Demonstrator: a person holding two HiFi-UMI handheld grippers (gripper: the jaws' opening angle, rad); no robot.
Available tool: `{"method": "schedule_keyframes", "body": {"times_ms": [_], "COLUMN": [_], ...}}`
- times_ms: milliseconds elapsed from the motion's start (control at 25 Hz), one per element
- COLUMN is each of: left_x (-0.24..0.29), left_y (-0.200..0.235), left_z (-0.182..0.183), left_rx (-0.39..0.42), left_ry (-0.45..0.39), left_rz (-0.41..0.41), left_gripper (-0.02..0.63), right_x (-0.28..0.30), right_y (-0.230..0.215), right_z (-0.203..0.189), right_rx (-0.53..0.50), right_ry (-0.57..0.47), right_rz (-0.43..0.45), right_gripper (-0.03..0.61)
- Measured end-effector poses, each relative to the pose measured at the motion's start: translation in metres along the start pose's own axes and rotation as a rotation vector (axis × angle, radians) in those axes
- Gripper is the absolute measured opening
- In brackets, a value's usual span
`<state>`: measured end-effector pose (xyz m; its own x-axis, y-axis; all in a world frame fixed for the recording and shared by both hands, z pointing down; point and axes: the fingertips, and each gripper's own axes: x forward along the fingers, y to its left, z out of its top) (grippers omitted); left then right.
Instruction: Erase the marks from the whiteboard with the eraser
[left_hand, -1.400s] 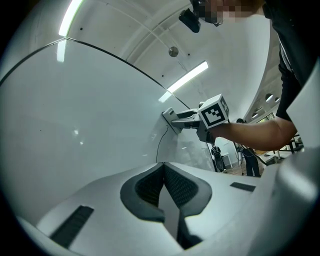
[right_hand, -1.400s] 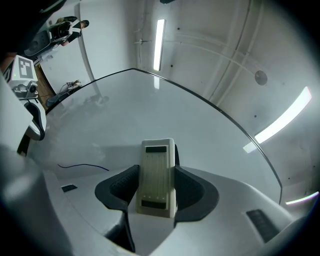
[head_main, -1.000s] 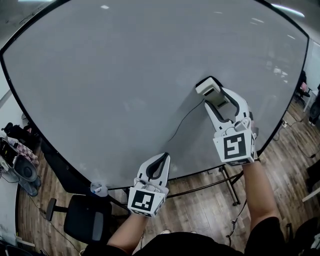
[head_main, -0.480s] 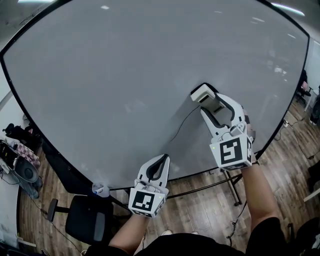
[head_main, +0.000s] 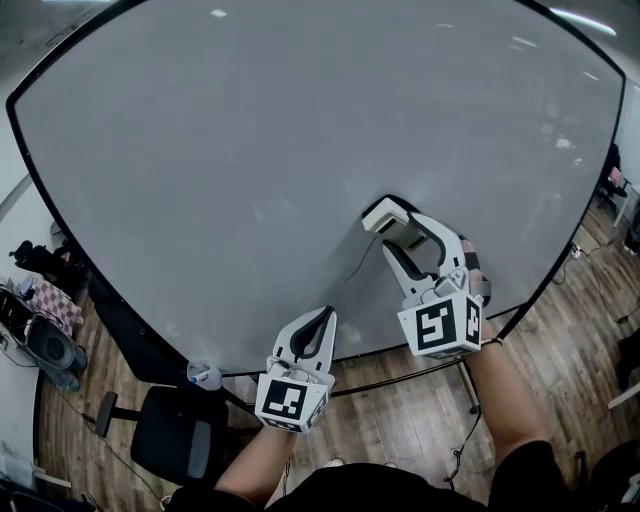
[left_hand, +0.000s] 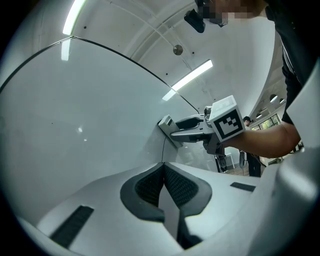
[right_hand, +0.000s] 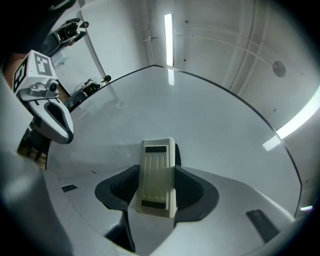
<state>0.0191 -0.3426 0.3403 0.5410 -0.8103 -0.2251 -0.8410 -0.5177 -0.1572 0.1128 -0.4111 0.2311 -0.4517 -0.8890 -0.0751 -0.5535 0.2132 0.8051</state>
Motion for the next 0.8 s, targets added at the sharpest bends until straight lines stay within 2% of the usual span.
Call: {"method": "schedule_keyframes", "body": {"times_ms": [160,440,800], "left_x": [-0.002,-0.009,-0.023], "left_y": [-0.002,0.002,0.020], "left_z": [-0.005,-0.015,-0.003], "left_rx": [0.003,-0.010,0.015], "left_ry": [0.007,0.029,0.010], "left_rz": [-0.001,0.006,0.049], "left_gripper": [0.018,0.018,0.018], "right_x": [0.003,0.006,0.010], "right_y": [0.022,0.061,0.111], "right_z": [-0.001,-0.004,-0.011], "right_rx": [-0.040,-0.052,-0.143], "right_ry": [0.019,0.042,0.081], "right_rz": [0.023,0.082,0.138], "right_gripper": [0.242,0.242,0.242]}}
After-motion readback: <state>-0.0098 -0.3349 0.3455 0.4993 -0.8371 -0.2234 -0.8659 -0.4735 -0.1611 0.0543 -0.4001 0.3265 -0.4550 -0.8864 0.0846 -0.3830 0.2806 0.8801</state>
